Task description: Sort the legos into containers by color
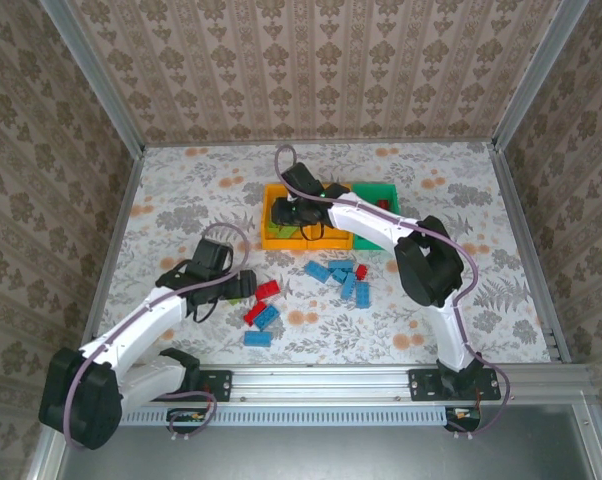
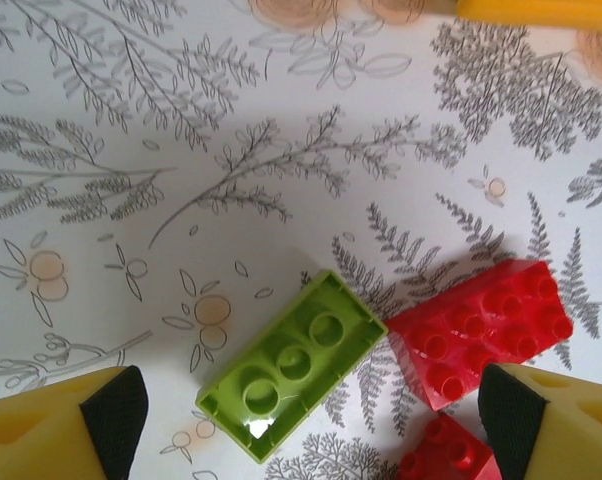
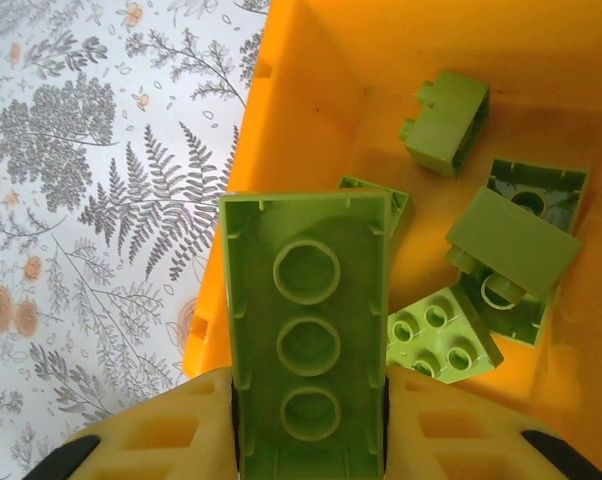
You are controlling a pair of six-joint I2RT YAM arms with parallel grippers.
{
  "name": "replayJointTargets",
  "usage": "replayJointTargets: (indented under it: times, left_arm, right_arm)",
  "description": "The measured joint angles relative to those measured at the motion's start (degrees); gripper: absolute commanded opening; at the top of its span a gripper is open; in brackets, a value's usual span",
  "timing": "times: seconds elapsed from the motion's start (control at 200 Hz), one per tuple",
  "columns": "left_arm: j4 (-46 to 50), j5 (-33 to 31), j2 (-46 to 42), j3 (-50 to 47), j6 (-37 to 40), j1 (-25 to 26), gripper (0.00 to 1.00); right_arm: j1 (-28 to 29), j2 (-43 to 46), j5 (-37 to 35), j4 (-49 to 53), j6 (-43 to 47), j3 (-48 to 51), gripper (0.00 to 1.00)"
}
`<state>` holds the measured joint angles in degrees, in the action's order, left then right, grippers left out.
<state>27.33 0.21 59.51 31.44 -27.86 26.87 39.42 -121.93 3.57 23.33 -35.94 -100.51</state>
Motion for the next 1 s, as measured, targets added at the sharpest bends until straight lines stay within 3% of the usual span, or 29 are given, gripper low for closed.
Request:
replayJointTargets:
  times: [0.225, 0.45, 0.715, 1.0]
  left_arm:
    - [1.46, 1.05, 0.35, -1.6, -0.52, 0.0, 0.81]
    - [2.99, 1.05, 1.29, -1.51, -0.61, 0.0, 0.83]
    - [5.73, 0.81, 8.15, 2.38, 1.68, 1.44, 0.88]
    - [8.17, -2.36, 12.57, 6.36, 2.16, 3.1, 0.88]
  right_arm:
    - [0.0, -0.07, 0.2, 1.29, -0.22, -0.04, 0.49]
    - [0.0, -0.07, 0.37, 1.27, -0.2, -0.04, 0.56]
    - [-0.07, -0.04, 0.37, 1.27, -0.13, 0.13, 0.58]
    - [-0.81, 1.64, 0.37, 1.07, 0.0, 2.36, 0.59]
